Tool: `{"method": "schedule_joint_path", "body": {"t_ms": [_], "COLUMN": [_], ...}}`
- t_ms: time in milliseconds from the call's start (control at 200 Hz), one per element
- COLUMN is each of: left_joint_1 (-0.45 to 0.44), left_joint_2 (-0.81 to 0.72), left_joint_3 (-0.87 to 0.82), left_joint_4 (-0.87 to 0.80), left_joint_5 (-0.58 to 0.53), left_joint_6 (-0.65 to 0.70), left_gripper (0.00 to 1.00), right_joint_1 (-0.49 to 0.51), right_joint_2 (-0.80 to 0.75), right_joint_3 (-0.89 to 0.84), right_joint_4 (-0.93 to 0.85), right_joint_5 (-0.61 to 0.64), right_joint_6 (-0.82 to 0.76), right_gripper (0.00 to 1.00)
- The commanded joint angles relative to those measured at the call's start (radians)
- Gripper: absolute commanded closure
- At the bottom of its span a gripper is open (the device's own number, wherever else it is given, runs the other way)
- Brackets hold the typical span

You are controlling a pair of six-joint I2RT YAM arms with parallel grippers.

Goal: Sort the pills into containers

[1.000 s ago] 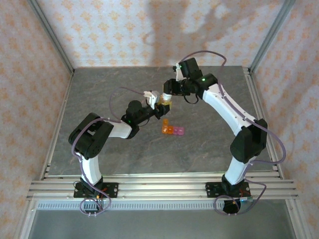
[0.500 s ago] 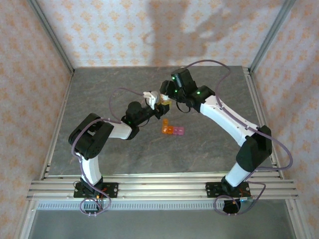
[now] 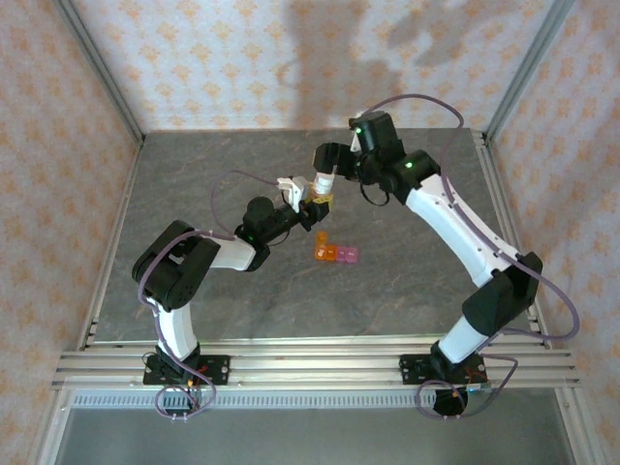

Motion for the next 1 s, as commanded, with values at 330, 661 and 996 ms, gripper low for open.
{"method": "schedule_joint_path", "body": {"t_ms": [330,661,996], "left_joint_1": [0.011,0.013,0.014], "left_joint_2": [-0.029,-0.031,-0.030], "left_joint_3": [0.028,0.025,0.021], "left_joint_4": [0.059,0.059,0.063], "left_joint_5": [0.083,0.087,0.080], "left_joint_6": [-0.036,-0.033,-0.035], "left_gripper": [1.00,1.00,1.00], "right_joint_1": [-0.038,-0.037,-0.034], "right_joint_2": [0.142,0.179,0.186], "right_joint_3": [0.176,0.182,0.126], "right_joint_4": [-0.247,-0.234,-0.174], "right_joint_5": [-0.210,-0.192,-0.132], "right_joint_6": [-0.331,-0.315,-0.141], "right_gripper": [0.24,0.34,0.56]}}
